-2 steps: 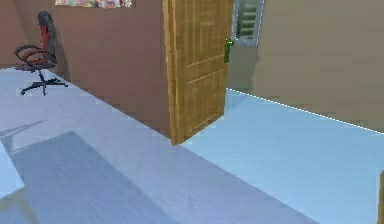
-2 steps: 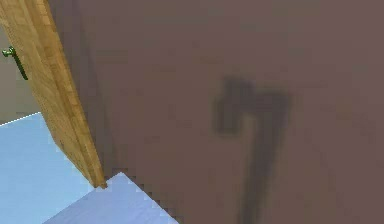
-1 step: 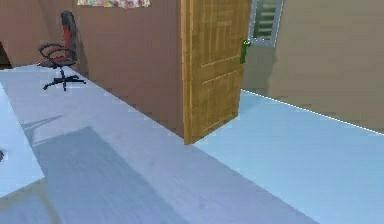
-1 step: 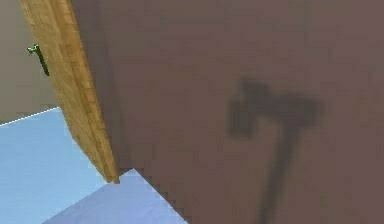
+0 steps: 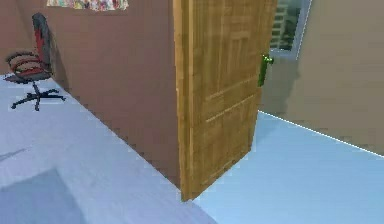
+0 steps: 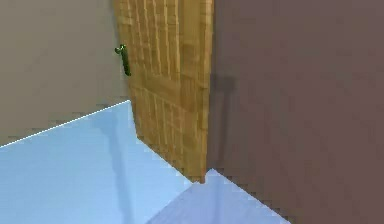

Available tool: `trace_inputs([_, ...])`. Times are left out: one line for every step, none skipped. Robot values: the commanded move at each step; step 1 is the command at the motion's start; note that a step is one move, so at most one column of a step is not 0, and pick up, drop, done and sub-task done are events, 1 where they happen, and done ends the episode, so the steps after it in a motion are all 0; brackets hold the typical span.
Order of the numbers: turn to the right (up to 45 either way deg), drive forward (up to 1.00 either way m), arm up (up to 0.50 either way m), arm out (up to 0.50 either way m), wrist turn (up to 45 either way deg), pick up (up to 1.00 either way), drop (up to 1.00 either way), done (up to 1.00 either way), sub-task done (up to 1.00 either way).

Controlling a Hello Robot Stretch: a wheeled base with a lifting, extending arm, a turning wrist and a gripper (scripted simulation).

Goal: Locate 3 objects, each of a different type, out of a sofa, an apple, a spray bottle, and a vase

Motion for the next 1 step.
trace_inputs([-45.0, 0.00, 0.00, 0.00, 0.0, 0.00, 0.00, 0.00, 0.00])
